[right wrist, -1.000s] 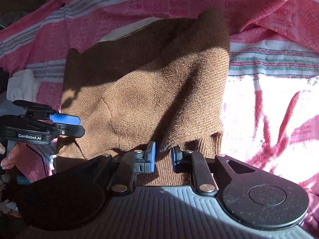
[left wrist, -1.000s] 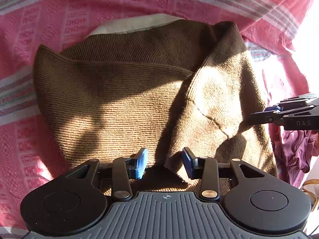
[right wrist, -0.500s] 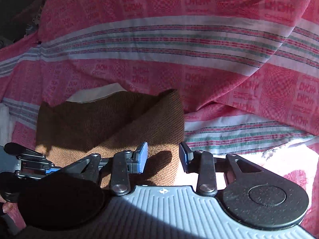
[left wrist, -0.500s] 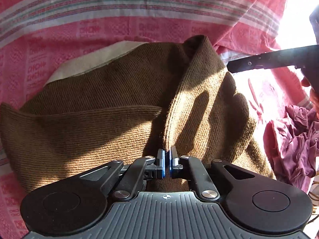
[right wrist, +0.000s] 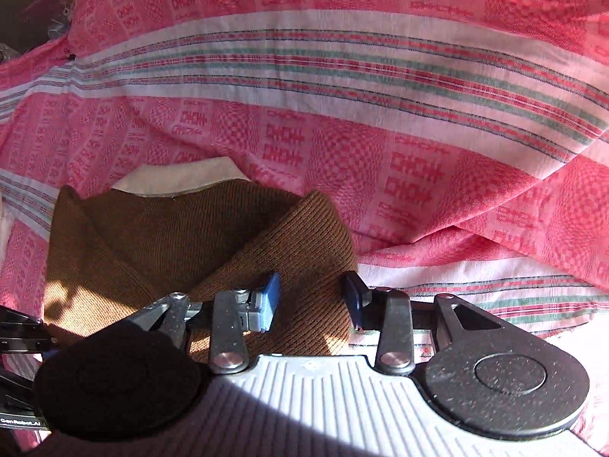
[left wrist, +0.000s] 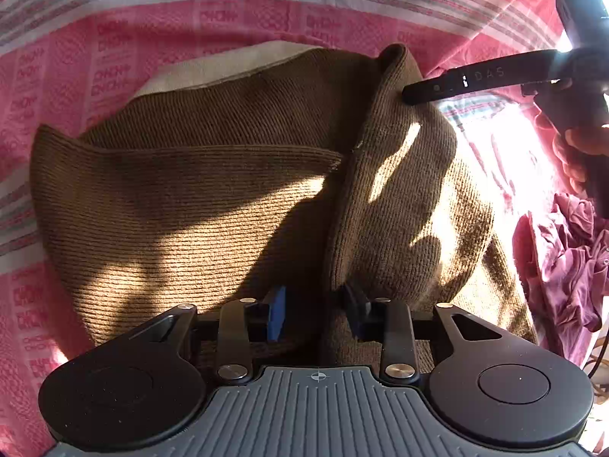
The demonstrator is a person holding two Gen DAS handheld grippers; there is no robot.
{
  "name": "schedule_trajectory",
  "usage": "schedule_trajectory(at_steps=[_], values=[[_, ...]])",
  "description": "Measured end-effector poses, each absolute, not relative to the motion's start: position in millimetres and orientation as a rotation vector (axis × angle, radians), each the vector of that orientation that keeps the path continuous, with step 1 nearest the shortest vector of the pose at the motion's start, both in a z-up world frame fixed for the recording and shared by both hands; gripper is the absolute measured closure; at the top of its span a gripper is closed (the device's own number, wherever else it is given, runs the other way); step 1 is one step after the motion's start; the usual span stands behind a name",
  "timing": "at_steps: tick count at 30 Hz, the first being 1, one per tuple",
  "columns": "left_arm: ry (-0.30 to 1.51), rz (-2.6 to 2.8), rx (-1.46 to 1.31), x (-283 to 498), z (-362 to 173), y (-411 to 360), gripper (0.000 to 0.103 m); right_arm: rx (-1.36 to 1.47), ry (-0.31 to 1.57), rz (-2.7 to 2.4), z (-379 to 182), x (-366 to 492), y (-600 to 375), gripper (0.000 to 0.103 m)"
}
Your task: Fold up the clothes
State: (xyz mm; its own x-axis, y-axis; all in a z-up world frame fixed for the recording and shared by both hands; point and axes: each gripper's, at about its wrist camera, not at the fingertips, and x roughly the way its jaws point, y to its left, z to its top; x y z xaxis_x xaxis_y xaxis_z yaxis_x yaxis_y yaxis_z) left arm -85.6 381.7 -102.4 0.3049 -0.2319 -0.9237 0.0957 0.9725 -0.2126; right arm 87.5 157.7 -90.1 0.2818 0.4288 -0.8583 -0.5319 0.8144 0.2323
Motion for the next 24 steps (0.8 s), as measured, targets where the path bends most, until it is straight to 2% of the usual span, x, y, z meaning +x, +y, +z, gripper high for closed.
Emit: schedule_trajectory(at_steps=[4, 5, 7, 8, 12, 13, 14, 15, 17, 20, 24], values=[[1.188, -0.216, -0.097, -97.1, -101.9, 379.6, 0.048, -0.106, 1.033, 0.653, -69.1, 79.4, 153.7, 0.061], [1.176, -0.211, -0.086, -99.9, -103.0, 376.4, 0.053, -0.118, 1.04, 0.669, -71.6, 78.4, 159.4, 0.062], [1.15, -0.202, -0.051, -105.3, -103.8, 368.5, 0.068, -0.143, 1.054, 0.7, -76.7, 76.6, 170.7, 0.063], [1.144, -0.198, -0.043, -107.0, -104.5, 364.8, 0.068, -0.149, 1.074, 0.708, -83.3, 77.7, 176.9, 0.063], [1.144, -0.194, -0.052, -110.3, -105.1, 360.7, 0.064, -0.15, 1.122, 0.707, -112.2, 84.1, 198.8, 0.062], [1.148, -0.193, -0.056, -110.7, -103.2, 361.4, 0.064, -0.174, 1.111, 0.711, -110.4, 81.2, 202.8, 0.057], [1.15, -0.194, -0.076, -111.7, -98.9, 365.3, 0.056, -0.199, 1.101, 0.714, -108.7, 78.2, 206.9, 0.054], [1.139, -0.192, -0.099, -114.0, -92.5, 373.1, 0.054, -0.223, 1.091, 0.717, -106.9, 75.2, 210.9, 0.049], [1.087, -0.156, -0.115, -119.8, -76.8, 396.3, 0.053, -0.26, 1.062, 0.739, -99.2, 67.9, 215.3, 0.049], [1.009, -0.004, -0.1, -123.7, -57.9, 446.0, 0.045, -0.225, 1.019, 0.822, -78.8, 58.8, 217.8, 0.049], [0.975, 0.148, -0.153, -107.5, -64.1, 514.4, 0.045, -0.265, 1.031, 0.928, -83.4, 50.4, 253.1, 0.049]])
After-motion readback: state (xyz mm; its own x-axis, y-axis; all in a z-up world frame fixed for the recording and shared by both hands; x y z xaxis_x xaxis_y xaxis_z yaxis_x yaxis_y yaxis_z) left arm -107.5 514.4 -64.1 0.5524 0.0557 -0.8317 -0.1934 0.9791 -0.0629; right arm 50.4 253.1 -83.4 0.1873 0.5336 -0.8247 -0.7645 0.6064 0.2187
